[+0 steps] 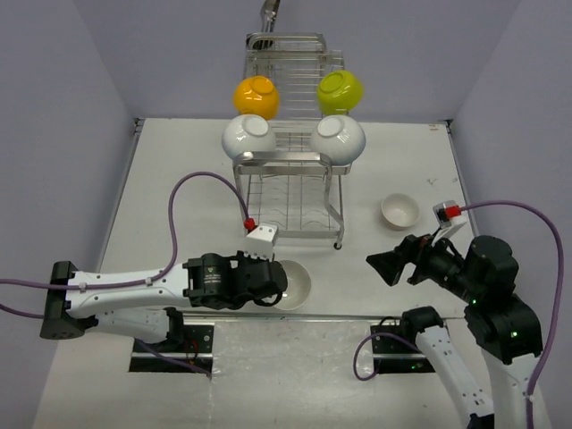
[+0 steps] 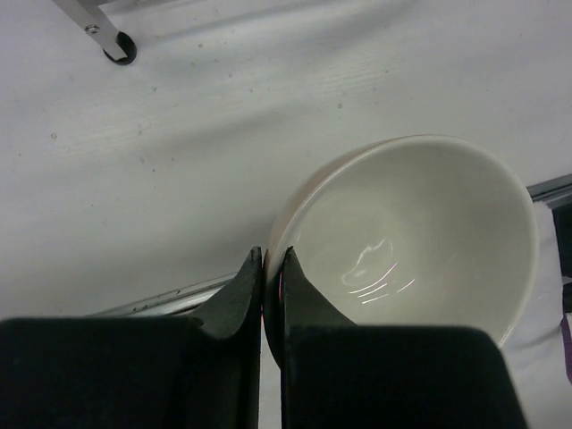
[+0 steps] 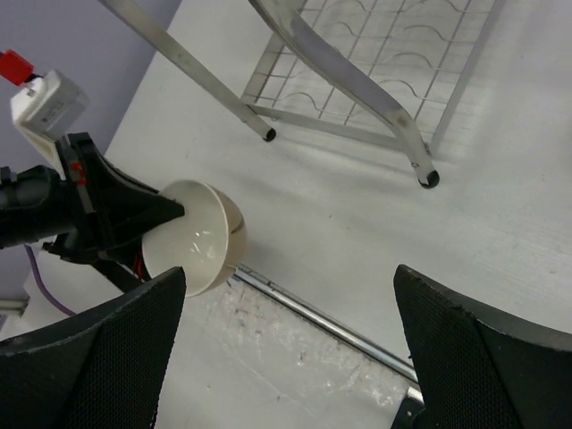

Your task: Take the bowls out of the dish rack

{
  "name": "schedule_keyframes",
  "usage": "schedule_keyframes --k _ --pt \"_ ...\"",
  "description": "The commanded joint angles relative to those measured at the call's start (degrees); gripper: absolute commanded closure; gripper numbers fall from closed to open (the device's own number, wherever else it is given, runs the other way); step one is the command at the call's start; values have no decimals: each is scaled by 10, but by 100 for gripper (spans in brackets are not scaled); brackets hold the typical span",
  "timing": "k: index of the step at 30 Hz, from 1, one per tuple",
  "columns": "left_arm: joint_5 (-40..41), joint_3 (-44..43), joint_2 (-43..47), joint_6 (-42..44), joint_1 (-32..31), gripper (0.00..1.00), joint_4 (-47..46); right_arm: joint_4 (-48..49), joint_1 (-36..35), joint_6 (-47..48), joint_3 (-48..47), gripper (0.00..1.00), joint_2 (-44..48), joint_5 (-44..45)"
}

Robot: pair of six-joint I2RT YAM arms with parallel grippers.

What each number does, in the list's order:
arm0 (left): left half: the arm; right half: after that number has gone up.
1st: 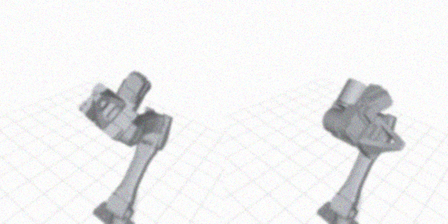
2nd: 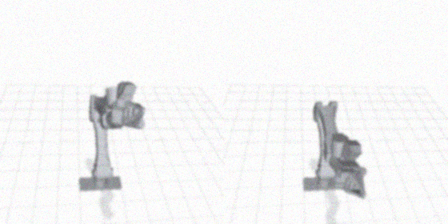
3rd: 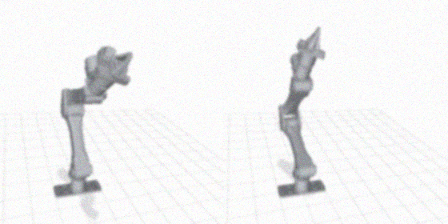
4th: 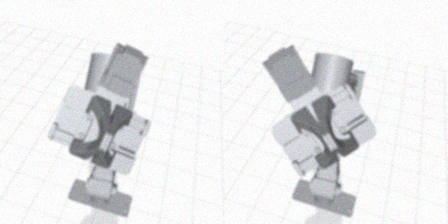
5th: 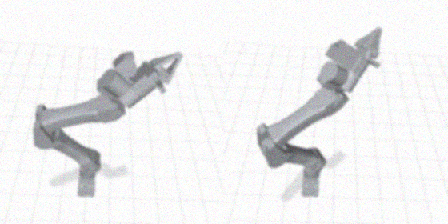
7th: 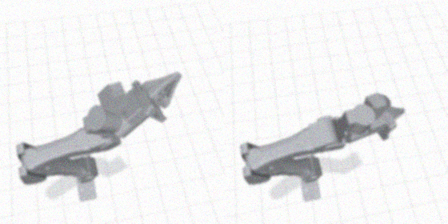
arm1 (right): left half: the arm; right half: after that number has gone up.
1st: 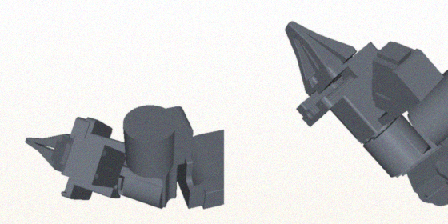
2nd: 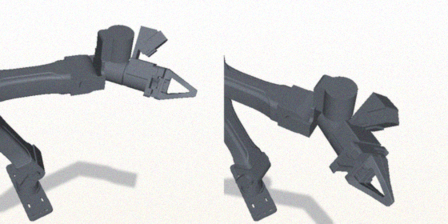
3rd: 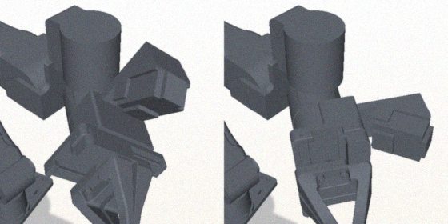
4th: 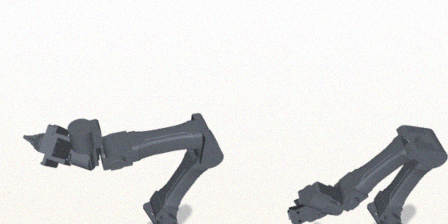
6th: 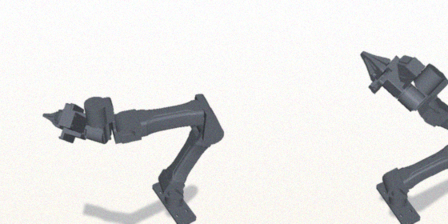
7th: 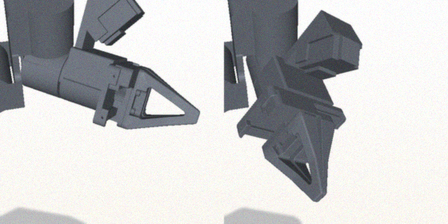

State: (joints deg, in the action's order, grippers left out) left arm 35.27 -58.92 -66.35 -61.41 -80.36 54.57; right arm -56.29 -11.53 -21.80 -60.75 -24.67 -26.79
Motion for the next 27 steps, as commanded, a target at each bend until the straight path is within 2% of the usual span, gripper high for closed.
schedule_keyframes --k 1,2,4,5,6,7,9,10,11,13,18,20,21,24,27 --pt "56 -16 3 -46 -2 100 -81 -7 -38 17 1 1 -73 82" --pt "60 -17 0 -51 -2 100 -98 -11 -85 11 -7 1 -89 145" --pt "74 -26 -10 -53 -2 100 -114 -8 -150 -23 -16 1 -119 182" --pt "81 -35 -15 -58 -2 100 -118 -2 -229 -40 -24 1 -125 230" --pt "89 -38 -16 -58 -2 100 -124 -1 -276 -80 -27 1 -129 267" --pt "93 -43 -18 -56 -2 100 -129 -11 -367 -96 -29 1 -153 308" --pt "97 -62 -26 -42 -1 100 -133 -17 -449 -141 -29 1 -192 376" --pt "103 -70 -30 -40 -1 100 -119 -5 -519 -154 -26 1 -230 393" --pt "108 -87 -42 -40 -1 100 -107 2 -545 -165 -25 1 -247 407" --pt "118 -102 -51 -49 0 100 -79 22 -582 -187 -26 1 -275 441" --pt "92 -80 -28 -23 0 100 -112 58 -587 -201 -18 5 -309 477" --pt "80 -61 -12 -15 -1 100 -137 81 -587 -212 -2 16 -316 505" --pt "77 -57 -8 -12 -1 100 -147 114 -587 -212 19 27 -313 509" --pt "74 -51 -7 -11 0 100 -147 173 -587 -212 48 39 -292 509" --pt "73 -51 -6 -9 -1 100 -152 178 -587 -213 60 51 -296 515"
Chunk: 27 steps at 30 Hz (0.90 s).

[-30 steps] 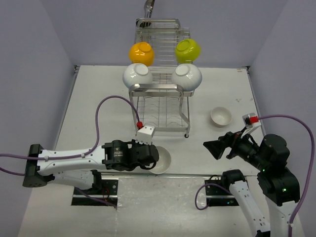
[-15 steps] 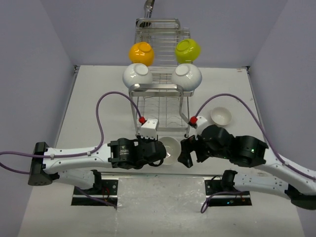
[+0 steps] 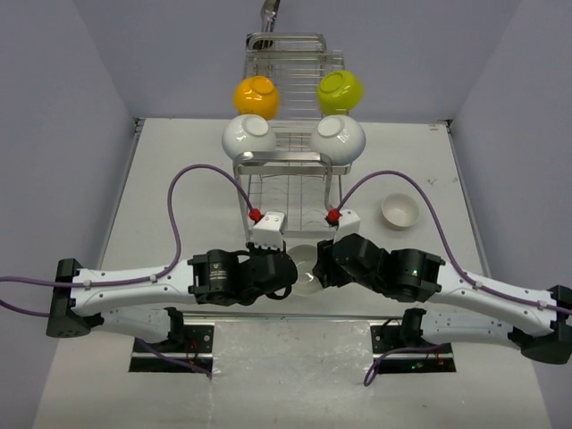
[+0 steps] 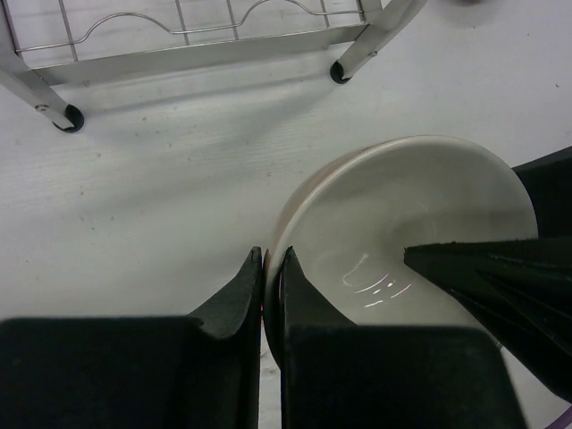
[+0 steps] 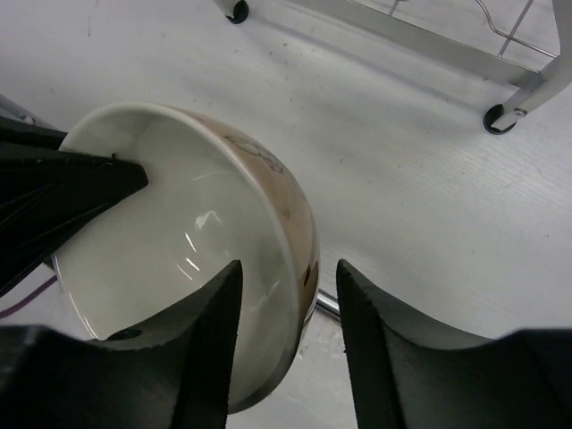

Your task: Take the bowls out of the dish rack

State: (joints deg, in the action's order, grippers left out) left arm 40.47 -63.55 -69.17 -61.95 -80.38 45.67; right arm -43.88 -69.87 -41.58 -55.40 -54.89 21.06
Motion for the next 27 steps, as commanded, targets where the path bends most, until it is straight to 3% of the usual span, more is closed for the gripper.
schedule_keyframes --k 1,3,4,6,9,10,11,14,19,22,25,27 --pt "22 -4 24 -3 0 100 -66 51 -4 -16 9 54 1 39" --pt "22 -4 25 5 0 100 -80 39 -4 -22 9 65 -18 45" --pt "22 -5 25 9 0 100 -83 36 -4 -26 7 83 -23 48" --pt "29 -10 25 15 0 100 -84 20 -4 -41 7 100 -29 64" --pt "44 -20 19 17 0 97 -61 8 -4 -51 14 100 -18 76" --pt "48 -25 23 17 0 86 -56 8 -3 -52 22 100 -2 85" --pt "60 -28 25 13 0 59 -47 7 -2 -52 27 100 7 90" --pt "91 -35 51 -3 0 34 -6 6 34 -43 52 100 54 78" --pt "144 -34 121 -25 0 23 76 0 170 8 99 100 163 24" --pt "194 -32 151 -113 0 21 159 -2 284 45 117 100 198 -11" --pt "224 -18 180 -178 0 19 239 1 413 85 118 100 190 -51" --pt "232 -8 184 -199 15 17 261 12 457 113 109 100 180 -79"
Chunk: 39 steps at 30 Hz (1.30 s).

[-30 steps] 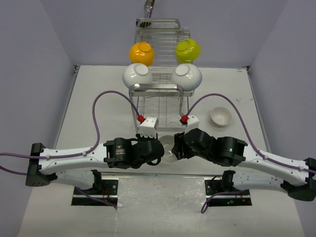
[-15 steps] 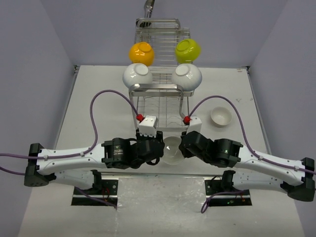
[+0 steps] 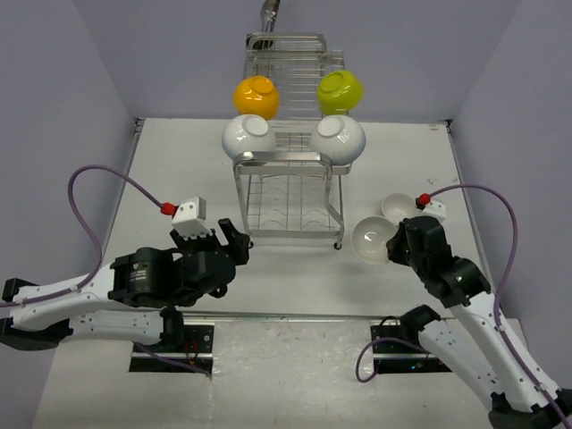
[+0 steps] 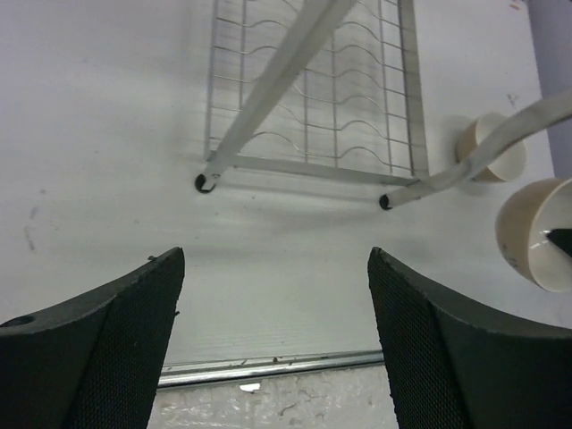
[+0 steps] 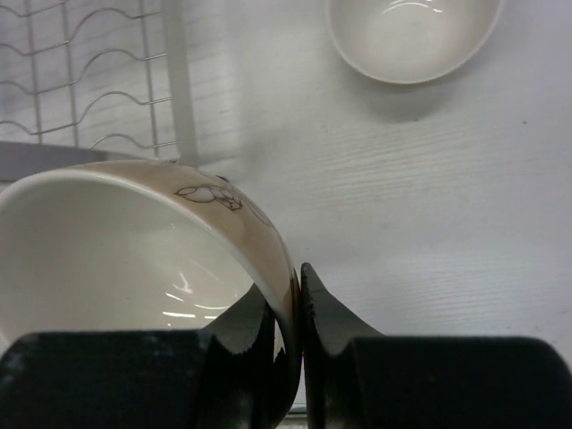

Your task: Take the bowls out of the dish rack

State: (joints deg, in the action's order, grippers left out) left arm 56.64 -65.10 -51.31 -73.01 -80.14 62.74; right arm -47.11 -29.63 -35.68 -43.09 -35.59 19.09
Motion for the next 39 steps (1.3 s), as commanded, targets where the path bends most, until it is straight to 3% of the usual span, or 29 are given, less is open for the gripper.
schedule_keyframes --k 1,6,10,14,20,26,31,39 --pt "67 10 2 -77 24 16 91 47 76 61 -19 100 -20 -75" --pt "32 44 -12 1 103 13 22 83 220 99 -66 100 -88 -118" --pt "5 89 14 78 166 11 -68 110 321 108 -120 100 -192 -148" --pt "-26 105 26 138 213 10 -103 148 352 98 -142 100 -259 -115" --pt "-51 110 52 210 293 6 -127 162 389 90 -196 100 -369 -155" --pt "-162 139 65 315 452 6 -211 171 403 77 -199 100 -410 -175" --pt "-310 179 44 365 566 6 -286 181 413 74 -176 100 -437 -187" --pt "-354 191 56 385 578 6 -306 214 414 68 -159 96 -468 -185"
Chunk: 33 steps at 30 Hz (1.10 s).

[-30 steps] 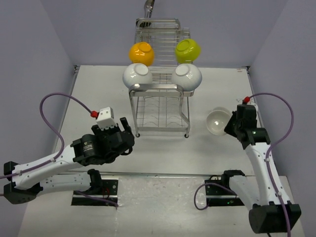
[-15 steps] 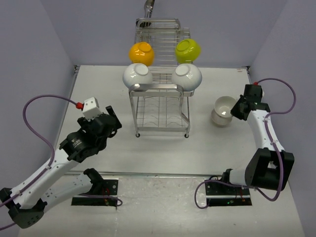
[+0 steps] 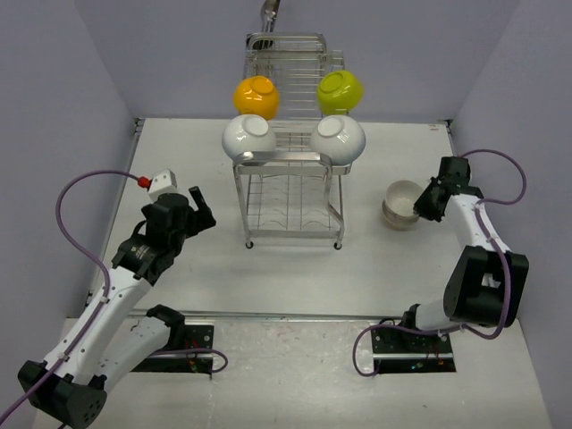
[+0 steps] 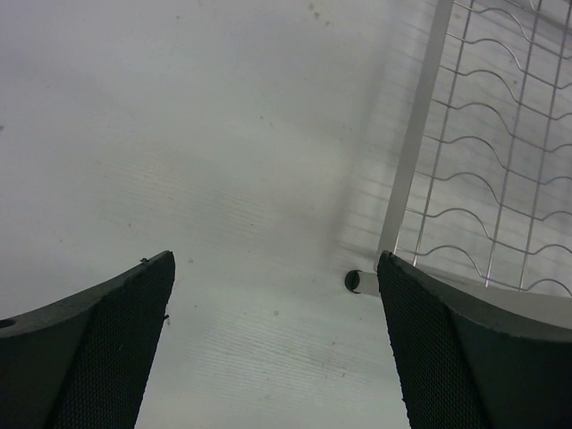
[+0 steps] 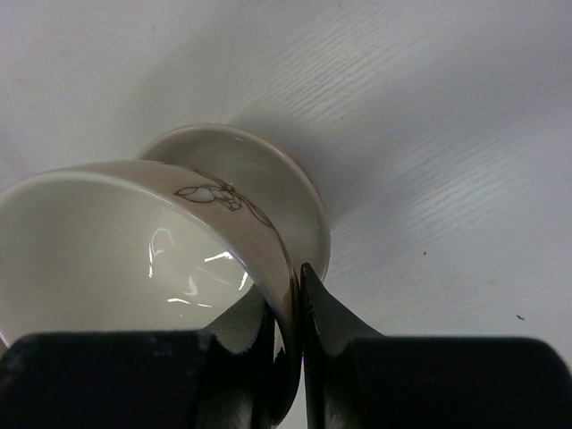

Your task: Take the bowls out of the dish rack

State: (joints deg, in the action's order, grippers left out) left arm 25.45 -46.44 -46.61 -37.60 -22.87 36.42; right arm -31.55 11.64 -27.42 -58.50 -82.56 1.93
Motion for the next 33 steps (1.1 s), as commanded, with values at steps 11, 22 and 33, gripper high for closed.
schedule_keyframes --k 11,22,33 --pt "-60 7 11 37 5 6 -48 68 2 -18 7 78 -18 -17" --pt "-64 6 6 41 5 6 -48 50 2 -23 21 48 28 5" --pt "-73 1 5 45 5 6 -45 61 2 -25 55 86 43 11"
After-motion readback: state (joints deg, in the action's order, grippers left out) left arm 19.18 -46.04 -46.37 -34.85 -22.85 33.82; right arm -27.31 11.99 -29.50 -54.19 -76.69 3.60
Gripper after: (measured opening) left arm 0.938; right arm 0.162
